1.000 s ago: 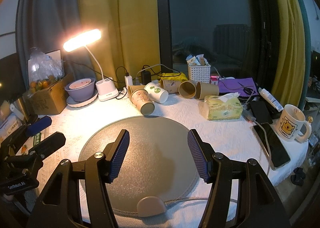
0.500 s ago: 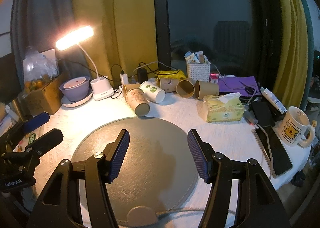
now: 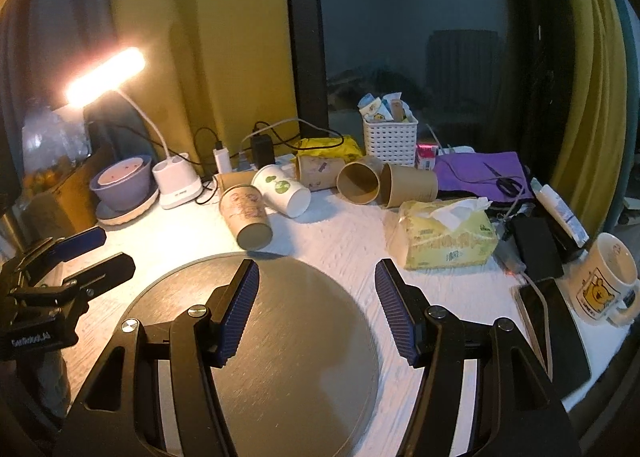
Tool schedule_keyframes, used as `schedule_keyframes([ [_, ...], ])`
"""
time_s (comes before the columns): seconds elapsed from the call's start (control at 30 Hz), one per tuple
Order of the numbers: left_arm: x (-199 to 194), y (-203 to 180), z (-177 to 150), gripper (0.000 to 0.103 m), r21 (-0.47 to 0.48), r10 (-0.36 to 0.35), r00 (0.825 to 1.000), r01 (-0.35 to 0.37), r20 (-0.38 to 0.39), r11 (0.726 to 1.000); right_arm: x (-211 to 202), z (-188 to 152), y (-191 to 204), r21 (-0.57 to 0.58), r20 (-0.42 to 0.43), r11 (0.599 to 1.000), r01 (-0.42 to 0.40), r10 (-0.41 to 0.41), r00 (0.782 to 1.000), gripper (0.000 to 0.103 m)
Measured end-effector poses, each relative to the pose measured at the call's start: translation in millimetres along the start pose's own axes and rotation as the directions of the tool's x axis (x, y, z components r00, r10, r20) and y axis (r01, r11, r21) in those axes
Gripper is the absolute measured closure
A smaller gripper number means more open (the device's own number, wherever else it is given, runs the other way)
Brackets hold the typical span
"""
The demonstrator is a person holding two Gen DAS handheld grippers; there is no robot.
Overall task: Flip cup upright
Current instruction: 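Move the left gripper toward the tipped tan cartoon-print paper cup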
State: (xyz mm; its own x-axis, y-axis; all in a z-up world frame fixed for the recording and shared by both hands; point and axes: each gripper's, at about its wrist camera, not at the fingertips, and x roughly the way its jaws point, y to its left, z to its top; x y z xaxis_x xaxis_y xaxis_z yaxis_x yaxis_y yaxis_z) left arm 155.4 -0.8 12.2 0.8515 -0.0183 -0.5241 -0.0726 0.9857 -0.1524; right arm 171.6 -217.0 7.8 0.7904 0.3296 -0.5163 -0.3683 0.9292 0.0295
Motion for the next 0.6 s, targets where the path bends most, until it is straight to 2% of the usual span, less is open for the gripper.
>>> schedule_keyframes([
  [0.6, 118, 40, 38, 0.021, -0.176, -0.007, 0.988, -0.021, -0.155, 0.984, 101, 48, -34, 0.008, -0.081, 1.000, -0.029, 0.030, 0.996, 0.039],
])
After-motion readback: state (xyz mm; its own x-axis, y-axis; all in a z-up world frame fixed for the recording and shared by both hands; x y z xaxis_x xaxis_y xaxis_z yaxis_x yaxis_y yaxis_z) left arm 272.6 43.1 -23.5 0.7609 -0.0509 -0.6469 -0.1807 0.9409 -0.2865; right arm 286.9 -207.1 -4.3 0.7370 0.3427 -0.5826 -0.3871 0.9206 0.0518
